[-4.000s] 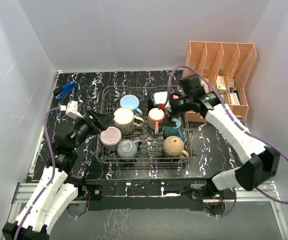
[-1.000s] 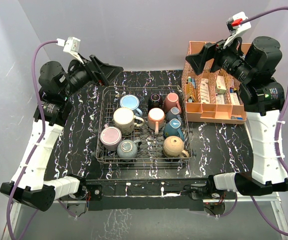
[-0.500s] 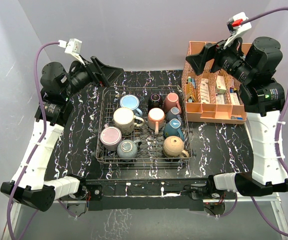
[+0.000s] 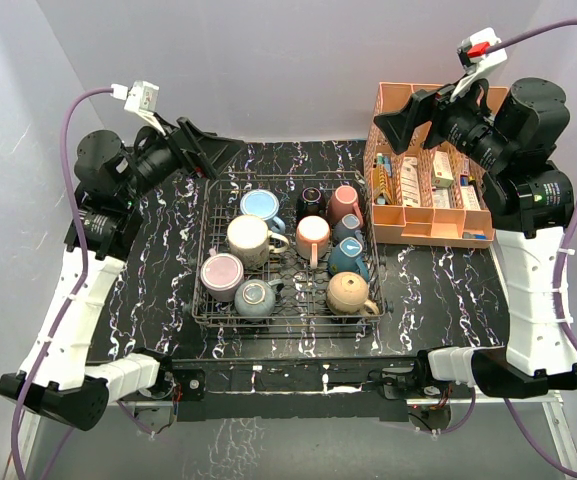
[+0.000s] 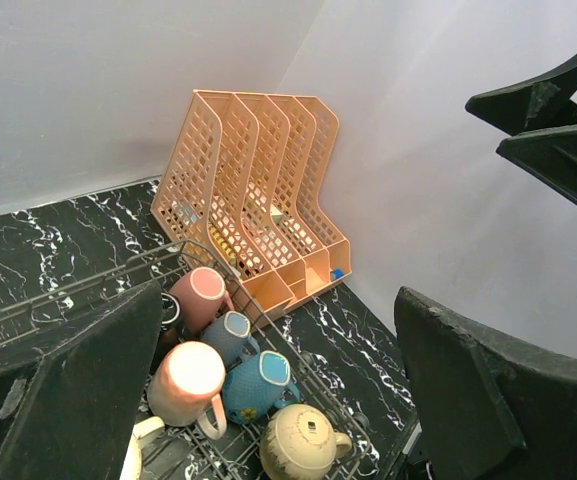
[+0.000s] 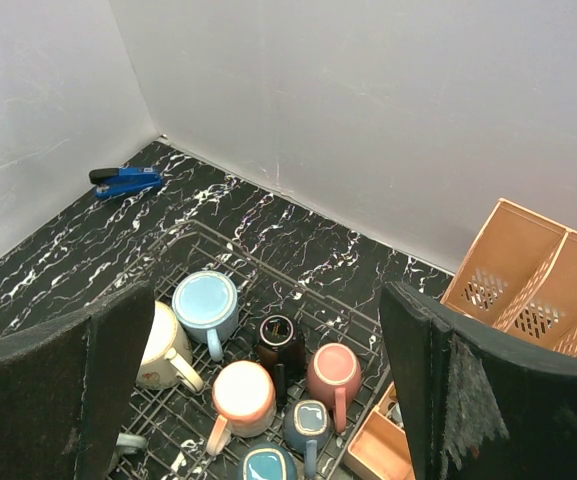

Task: Load the cups into the dish rack
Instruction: Reset both arms

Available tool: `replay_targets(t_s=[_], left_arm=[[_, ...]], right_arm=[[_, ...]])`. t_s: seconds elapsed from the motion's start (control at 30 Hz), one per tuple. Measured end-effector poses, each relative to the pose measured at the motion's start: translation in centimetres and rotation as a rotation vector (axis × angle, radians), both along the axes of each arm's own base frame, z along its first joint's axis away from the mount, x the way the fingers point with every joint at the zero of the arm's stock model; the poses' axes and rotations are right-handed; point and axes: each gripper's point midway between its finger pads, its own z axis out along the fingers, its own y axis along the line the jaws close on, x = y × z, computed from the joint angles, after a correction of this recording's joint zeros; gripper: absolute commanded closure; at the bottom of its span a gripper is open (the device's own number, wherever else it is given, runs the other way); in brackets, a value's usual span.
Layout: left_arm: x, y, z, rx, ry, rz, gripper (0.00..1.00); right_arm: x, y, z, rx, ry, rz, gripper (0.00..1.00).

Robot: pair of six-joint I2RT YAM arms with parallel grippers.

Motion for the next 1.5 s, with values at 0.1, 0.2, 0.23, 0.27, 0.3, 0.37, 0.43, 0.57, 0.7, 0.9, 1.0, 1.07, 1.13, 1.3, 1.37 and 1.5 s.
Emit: replay_targets(t_s=[0.1, 0.2, 0.23, 0.27, 0.3, 0.37, 0.43, 0.57, 0.7, 0.9, 1.0, 1.07, 1.13, 1.3, 1.37, 1.5], left_arm=[[-0.3, 0.1, 0.3, -0.003, -0.009, 0.000, 0.03], [-0.5, 0.1, 0.5, -0.004, -0.015, -0.001, 0.03], [-0.6, 0.2, 0.5, -0.005, -0.016, -0.001, 0.03], [-0.6, 0.2, 0.6, -0.005, -0.017, -0.001, 0.03], [-0.7, 0.2, 0.6, -0.005, -0.018, -0.001, 0.03], [-0.6, 0.2, 0.6, -0.005, -0.018, -0.001, 0.03], [-0.6, 0.2, 0.6, -0.004, -0.020, -0.001, 0.03], [-0.6, 0.2, 1.7, -0.005, -0.042, 0.000, 0.03], [-0.9, 0.2, 3.0, -0.011, -0.075, -0.003, 0.03], [-1.2, 0.2, 4.2, -0.012, -0.106, -0.012, 0.03], [-1.1, 0.2, 4.1, -0.009, -0.107, -0.014, 0.03], [-1.1, 0.1, 4.1, -0.007, -0.106, -0.016, 0.03], [-1.0, 0.1, 4.0, -0.005, -0.107, -0.016, 0.03], [-1.1, 0.1, 4.0, -0.002, -0.110, -0.018, 0.03], [-1.1, 0.1, 4.0, -0.002, -0.110, -0.018, 0.03], [-1.1, 0.1, 4.0, 0.001, -0.112, -0.018, 0.03]], right_arm=[[0.0, -0.1, 0.0, 0.000, 0.000, -0.003, 0.01], [0.1, -0.1, 0.0, 0.000, 0.000, -0.004, 0.01], [0.1, -0.1, 0.0, 0.000, 0.000, -0.004, 0.01], [0.1, -0.1, 0.0, 0.000, 0.000, -0.004, 0.01], [0.1, -0.2, 0.0, 0.000, 0.000, -0.005, 0.01], [0.1, -0.2, 0.0, 0.000, 0.000, -0.005, 0.01], [0.1, -0.2, 0.0, -0.001, -0.002, -0.006, 0.01], [0.1, -0.3, 0.8, -0.002, -0.020, -0.009, 0.02], [0.1, -0.4, 1.7, -0.003, -0.044, -0.010, 0.01], [0.1, -0.4, 2.7, -0.007, -0.074, -0.011, 0.01], [0.1, -0.4, 3.0, -0.009, -0.083, -0.013, 0.01], [0.2, -0.5, 3.1, -0.011, -0.086, -0.015, 0.01], [0.2, -0.5, 3.1, -0.012, -0.086, -0.016, 0.01], [0.3, -0.6, 3.1, -0.014, -0.086, -0.024, 0.02], [0.3, -0.7, 3.1, -0.015, -0.087, -0.032, 0.02], [0.5, -1.0, 3.1, -0.019, -0.090, -0.049, 0.01]])
